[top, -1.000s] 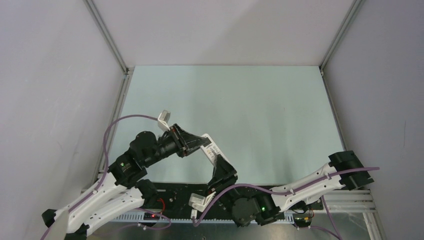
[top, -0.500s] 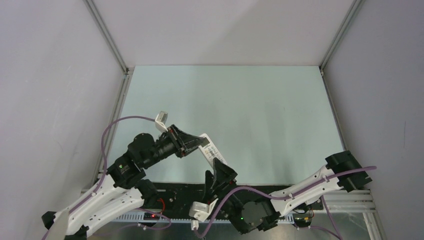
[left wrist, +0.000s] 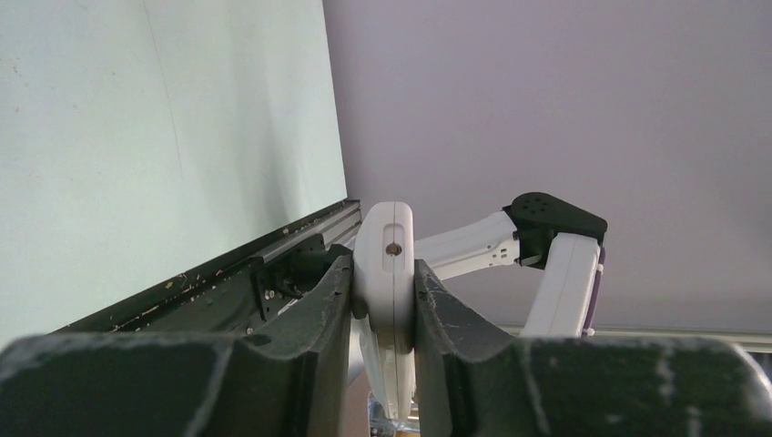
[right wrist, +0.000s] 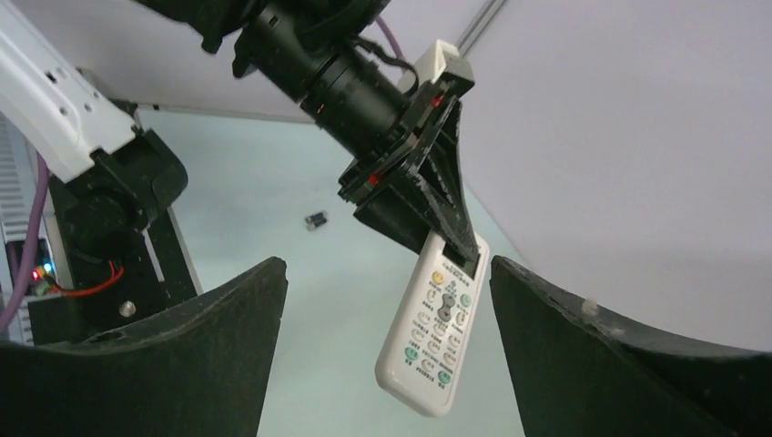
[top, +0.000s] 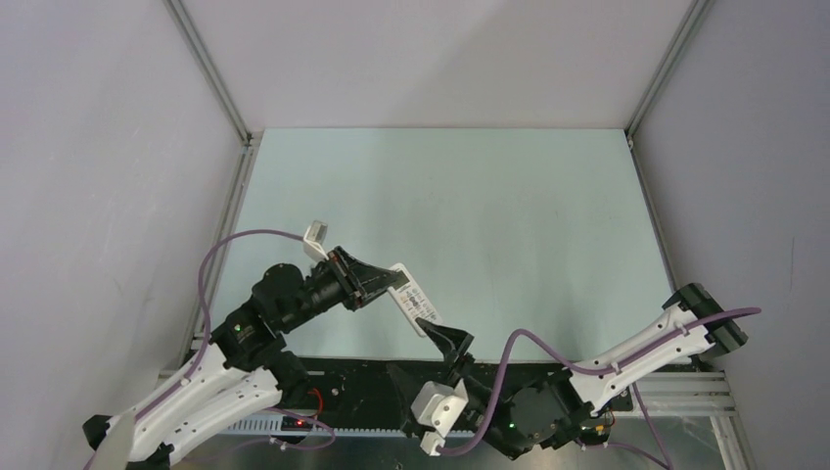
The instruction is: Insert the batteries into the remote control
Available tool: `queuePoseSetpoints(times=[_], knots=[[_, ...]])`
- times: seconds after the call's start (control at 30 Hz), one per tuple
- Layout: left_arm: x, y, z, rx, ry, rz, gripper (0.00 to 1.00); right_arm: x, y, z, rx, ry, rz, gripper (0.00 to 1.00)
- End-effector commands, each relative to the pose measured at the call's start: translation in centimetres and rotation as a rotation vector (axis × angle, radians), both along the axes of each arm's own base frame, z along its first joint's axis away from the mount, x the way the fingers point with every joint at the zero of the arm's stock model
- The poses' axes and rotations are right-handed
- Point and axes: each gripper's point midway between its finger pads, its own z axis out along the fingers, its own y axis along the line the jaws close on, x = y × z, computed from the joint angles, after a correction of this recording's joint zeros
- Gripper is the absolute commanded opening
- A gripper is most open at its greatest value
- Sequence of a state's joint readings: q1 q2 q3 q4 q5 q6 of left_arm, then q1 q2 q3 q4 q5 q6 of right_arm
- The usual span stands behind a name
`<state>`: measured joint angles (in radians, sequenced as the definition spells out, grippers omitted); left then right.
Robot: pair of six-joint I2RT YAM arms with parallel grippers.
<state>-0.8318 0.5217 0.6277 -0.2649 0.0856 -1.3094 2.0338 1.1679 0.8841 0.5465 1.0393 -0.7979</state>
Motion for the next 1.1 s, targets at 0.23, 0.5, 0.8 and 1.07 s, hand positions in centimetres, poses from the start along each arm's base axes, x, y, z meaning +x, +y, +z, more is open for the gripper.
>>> queuePoseSetpoints(times=[0.23,0.5,0.8,1.07], knots=[[0.1,-1.4,0.6,-0.044,0.079,-0.033,0.0,3.2,-0.2,-5.7,-0.412,-0.207,-0.206,0.83],[-0.2,-1.1,0.8,-0.059,0.075,-0.03,0.0,6.8,-0.4,-6.3,-0.581,-0.341,-0.337,0.73],[-0.4,-0.9,0.6,-0.068,0.081,-0.031,0.0,7.9,-1.7,-6.8,-0.62,-0.325,-0.365,0.37],[-0.5,-0.8,1.3,-0.07,0.052,-0.033,0.0,8.4,-2.1,-7.0,-0.579,-0.27,-0.386,0.06]])
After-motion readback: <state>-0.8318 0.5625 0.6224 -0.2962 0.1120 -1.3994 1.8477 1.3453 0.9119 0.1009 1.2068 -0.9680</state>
